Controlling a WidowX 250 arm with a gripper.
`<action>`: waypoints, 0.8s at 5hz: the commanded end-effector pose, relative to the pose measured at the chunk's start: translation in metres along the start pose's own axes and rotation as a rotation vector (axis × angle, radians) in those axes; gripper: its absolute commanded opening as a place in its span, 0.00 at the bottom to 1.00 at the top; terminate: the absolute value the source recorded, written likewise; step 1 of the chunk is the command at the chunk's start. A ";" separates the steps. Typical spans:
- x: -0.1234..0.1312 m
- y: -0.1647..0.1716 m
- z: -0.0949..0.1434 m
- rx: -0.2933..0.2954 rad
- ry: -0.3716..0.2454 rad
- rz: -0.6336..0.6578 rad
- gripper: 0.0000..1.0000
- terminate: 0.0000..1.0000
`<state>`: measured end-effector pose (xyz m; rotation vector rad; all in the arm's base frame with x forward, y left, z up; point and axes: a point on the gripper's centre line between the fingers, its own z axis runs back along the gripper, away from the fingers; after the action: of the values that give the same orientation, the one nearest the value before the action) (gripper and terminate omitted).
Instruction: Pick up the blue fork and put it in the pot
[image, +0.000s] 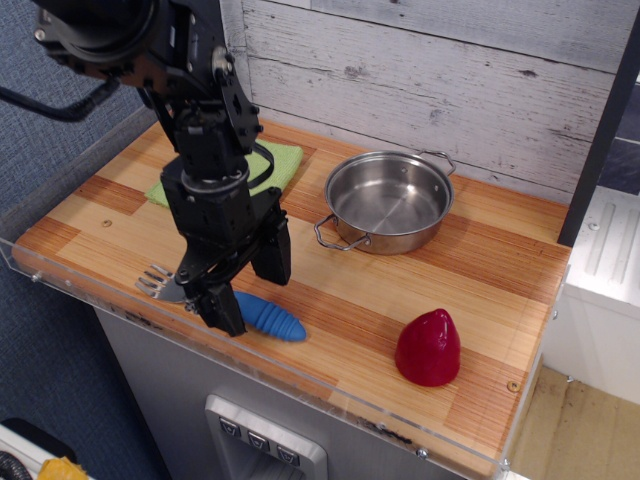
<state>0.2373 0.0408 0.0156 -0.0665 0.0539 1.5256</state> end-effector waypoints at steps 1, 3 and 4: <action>-0.001 -0.013 -0.007 0.012 -0.032 0.022 1.00 0.00; -0.002 -0.012 -0.009 0.002 -0.032 0.018 0.00 0.00; -0.002 -0.011 -0.008 0.008 -0.018 0.007 0.00 0.00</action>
<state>0.2406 0.0370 0.0038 -0.0464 0.0554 1.5347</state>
